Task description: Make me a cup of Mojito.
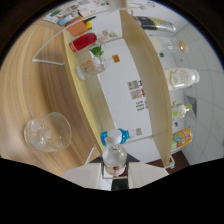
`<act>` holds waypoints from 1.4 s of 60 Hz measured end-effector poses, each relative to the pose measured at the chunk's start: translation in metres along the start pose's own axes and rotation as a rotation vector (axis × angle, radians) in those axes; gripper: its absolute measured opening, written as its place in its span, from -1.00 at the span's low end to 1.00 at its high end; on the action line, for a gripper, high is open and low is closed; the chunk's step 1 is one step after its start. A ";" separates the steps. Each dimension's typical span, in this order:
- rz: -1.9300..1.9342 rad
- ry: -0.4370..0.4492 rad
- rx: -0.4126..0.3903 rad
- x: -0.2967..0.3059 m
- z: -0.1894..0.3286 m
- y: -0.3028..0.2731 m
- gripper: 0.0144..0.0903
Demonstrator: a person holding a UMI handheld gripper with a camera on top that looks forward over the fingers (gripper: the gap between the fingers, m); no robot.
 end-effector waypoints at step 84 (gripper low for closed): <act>1.143 -0.268 0.006 -0.025 -0.012 0.026 -0.49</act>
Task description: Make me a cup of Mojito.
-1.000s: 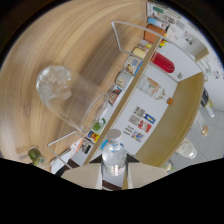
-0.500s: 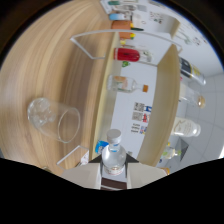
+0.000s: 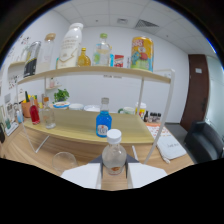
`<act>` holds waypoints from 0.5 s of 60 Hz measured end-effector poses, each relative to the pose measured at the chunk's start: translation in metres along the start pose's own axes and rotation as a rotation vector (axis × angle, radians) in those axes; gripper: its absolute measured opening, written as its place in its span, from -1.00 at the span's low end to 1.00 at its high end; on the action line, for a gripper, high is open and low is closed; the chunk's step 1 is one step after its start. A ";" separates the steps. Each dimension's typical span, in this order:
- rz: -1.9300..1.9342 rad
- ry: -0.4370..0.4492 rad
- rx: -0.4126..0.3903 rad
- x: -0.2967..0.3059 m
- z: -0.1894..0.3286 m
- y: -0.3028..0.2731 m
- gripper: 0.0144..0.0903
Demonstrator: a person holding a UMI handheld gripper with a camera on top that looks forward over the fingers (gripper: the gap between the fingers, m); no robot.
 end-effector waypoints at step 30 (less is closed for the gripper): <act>0.117 -0.092 -0.196 -0.008 0.061 0.121 -0.49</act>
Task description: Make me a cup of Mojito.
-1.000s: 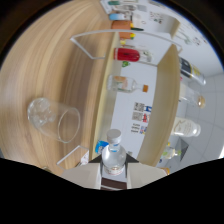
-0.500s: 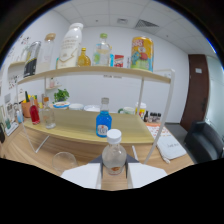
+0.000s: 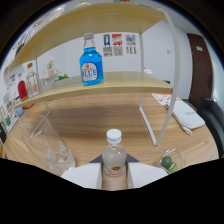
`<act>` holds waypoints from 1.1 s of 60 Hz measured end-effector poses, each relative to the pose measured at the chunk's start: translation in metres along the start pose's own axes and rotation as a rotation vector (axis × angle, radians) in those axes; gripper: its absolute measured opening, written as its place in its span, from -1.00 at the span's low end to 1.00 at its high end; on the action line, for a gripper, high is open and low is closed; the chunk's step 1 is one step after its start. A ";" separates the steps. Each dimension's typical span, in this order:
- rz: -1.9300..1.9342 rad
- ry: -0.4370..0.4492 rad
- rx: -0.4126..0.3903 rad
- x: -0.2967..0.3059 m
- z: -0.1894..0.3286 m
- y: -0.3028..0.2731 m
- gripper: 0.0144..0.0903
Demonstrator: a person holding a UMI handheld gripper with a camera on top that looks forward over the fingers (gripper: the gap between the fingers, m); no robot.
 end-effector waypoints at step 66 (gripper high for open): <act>-0.102 0.048 0.126 -0.090 -0.143 -0.040 0.89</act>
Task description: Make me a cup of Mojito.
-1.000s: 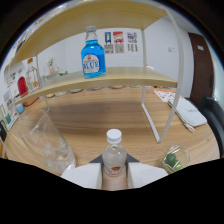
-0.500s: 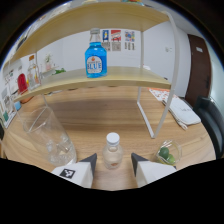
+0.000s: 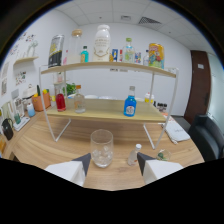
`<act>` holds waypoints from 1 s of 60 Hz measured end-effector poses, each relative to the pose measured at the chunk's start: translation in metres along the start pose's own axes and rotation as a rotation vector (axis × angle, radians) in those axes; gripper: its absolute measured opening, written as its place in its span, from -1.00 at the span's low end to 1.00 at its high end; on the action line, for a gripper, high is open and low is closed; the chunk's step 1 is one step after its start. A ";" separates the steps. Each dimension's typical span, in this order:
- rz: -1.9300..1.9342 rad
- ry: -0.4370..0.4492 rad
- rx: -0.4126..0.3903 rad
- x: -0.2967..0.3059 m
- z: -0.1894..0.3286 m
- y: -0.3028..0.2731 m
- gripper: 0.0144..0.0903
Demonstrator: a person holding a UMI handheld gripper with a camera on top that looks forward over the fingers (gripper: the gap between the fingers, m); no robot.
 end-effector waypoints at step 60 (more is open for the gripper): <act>0.071 -0.104 0.293 -0.220 -0.001 -0.290 0.89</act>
